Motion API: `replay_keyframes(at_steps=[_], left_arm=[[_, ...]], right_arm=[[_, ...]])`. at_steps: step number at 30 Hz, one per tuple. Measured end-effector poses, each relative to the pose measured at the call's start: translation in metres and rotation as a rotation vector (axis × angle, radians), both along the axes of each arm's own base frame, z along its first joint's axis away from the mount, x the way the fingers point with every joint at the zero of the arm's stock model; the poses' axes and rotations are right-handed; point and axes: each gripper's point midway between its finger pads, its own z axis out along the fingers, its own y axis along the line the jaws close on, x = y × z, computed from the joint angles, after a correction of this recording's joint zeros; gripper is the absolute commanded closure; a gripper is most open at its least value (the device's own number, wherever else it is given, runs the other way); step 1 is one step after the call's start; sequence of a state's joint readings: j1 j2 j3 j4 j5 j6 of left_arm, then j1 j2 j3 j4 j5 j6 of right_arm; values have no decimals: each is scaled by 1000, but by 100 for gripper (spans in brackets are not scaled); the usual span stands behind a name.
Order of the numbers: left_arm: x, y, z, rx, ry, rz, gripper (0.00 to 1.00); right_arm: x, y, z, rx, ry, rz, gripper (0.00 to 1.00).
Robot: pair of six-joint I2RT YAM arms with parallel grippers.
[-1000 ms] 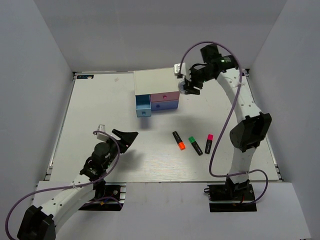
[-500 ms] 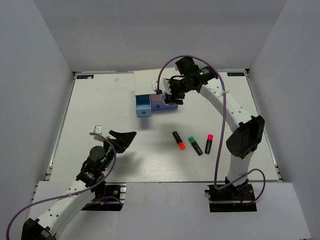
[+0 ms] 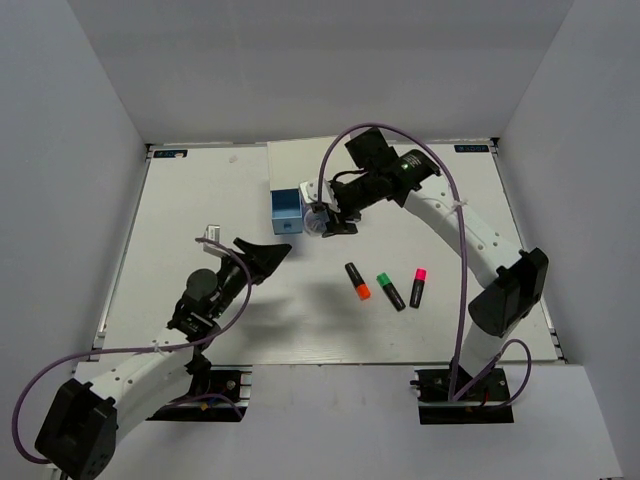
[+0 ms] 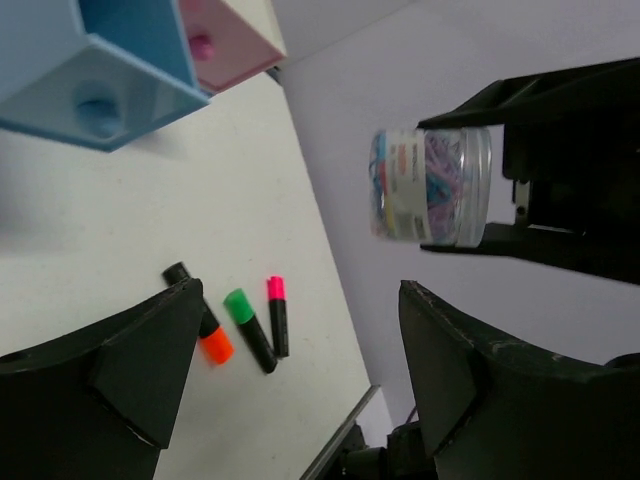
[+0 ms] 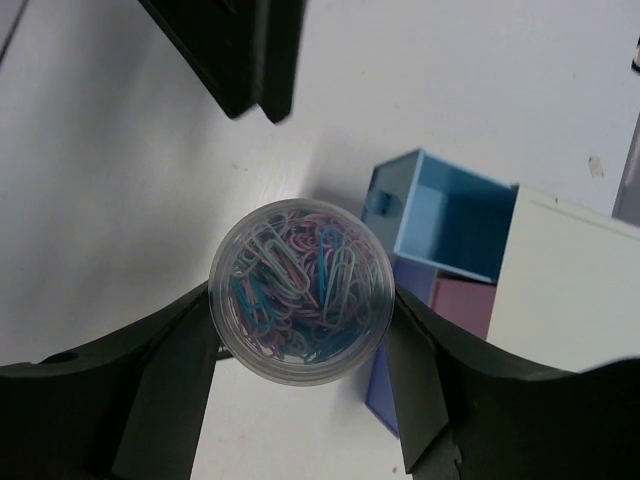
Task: Sort the stationery into containers
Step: Place the stationery in the drawer.
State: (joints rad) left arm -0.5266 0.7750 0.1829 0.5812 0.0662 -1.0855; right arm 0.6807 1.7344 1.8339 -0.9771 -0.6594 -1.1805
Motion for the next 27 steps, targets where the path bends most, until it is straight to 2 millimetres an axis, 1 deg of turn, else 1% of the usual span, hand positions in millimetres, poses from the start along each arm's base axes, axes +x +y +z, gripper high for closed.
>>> replay_keyframes(at_steps=[3, 5, 7, 11, 14, 21, 24, 25, 27], left_arm=[[1, -3, 16, -27, -42, -14, 10], [0, -5, 28, -49, -75, -24, 10], [0, -6, 37, -64, -100, -31, 9], [-2, -10, 47, -82, -124, -55, 9], [-4, -13, 49, -85, -126, -77, 8], [-5, -19, 48, -77, -112, -113, 8], [-7, -21, 48, -74, -110, -126, 8], [-7, -21, 47, -73, -109, -130, 9], [-8, -22, 46, -68, -100, -137, 17]], right_arm=[[-16, 5, 5, 30, 10, 32, 78], [-25, 7, 4, 39, 27, 46, 78], [-31, 8, 1, 37, 43, 54, 78], [-37, 12, -9, 32, 71, 58, 78], [-41, 16, -13, 31, 85, 62, 78], [-54, 34, -7, 63, 84, 93, 78], [-59, 39, -6, 68, 89, 104, 78], [-61, 40, -6, 69, 91, 107, 78], [-64, 43, -5, 71, 92, 114, 77]])
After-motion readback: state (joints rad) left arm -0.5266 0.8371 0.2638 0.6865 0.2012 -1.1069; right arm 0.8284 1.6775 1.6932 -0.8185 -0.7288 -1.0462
